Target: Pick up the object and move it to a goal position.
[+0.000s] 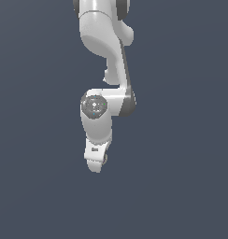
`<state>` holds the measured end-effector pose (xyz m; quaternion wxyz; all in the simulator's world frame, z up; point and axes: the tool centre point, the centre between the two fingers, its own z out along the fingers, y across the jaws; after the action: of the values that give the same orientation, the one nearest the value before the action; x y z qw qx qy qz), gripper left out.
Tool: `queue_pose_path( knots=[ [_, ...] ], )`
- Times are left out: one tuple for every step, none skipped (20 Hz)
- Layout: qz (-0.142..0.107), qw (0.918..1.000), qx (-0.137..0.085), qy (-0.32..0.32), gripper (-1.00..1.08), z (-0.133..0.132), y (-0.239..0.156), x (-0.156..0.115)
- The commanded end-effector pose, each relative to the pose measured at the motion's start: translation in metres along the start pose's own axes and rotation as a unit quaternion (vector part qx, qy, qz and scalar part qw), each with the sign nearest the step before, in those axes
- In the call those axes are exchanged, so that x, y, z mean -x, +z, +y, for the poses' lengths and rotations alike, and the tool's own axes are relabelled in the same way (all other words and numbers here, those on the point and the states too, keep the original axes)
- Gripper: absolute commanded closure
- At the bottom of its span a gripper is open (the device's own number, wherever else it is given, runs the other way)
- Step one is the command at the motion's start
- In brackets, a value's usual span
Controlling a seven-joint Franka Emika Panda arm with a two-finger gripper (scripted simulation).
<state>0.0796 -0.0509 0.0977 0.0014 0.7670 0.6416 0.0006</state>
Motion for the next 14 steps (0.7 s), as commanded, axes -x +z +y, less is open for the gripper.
queue_pose_path(
  knots=[
    [0.0,0.9997,0.0,-0.024,-0.92,0.0024,0.0033,0.0032],
    [0.0,0.9995,-0.001,-0.032,-0.92,0.0032,0.0045,0.0044],
    [0.0,0.9992,-0.001,-0.039,-0.92,0.0039,0.0055,0.0055],
    [0.0,0.999,-0.001,-0.046,-0.92,0.0045,0.0065,0.0065],
    [0.0,0.9987,-0.001,-0.052,-0.92,0.0051,0.0073,0.0073],
    [0.0,0.9984,-0.001,-0.057,-0.92,0.0056,0.0081,0.0081],
    [0.0,0.9981,-0.001,-0.062,-0.92,0.006,0.0088,0.0089],
    [0.0,0.9978,-0.001,-0.066,-0.92,0.0064,0.0094,0.0095],
    [0.0,0.9976,-0.001,-0.069,-0.92,0.0067,0.0099,0.01],
    [0.001,0.9974,-0.001,-0.072,-0.92,0.007,0.0103,0.0104],
    [0.001,0.9973,-0.001,-0.074,-0.92,0.0072,0.0106,0.0108],
    [0.001,0.9971,-0.001,-0.076,-0.92,0.0073,0.0109,0.011],
    [0.001,0.9971,-0.001,-0.076,-0.92,0.0074,0.011,0.0111],
    [0.001,0.997,-0.001,-0.077,-0.92,0.0074,0.0111,0.0111]
  ],
)
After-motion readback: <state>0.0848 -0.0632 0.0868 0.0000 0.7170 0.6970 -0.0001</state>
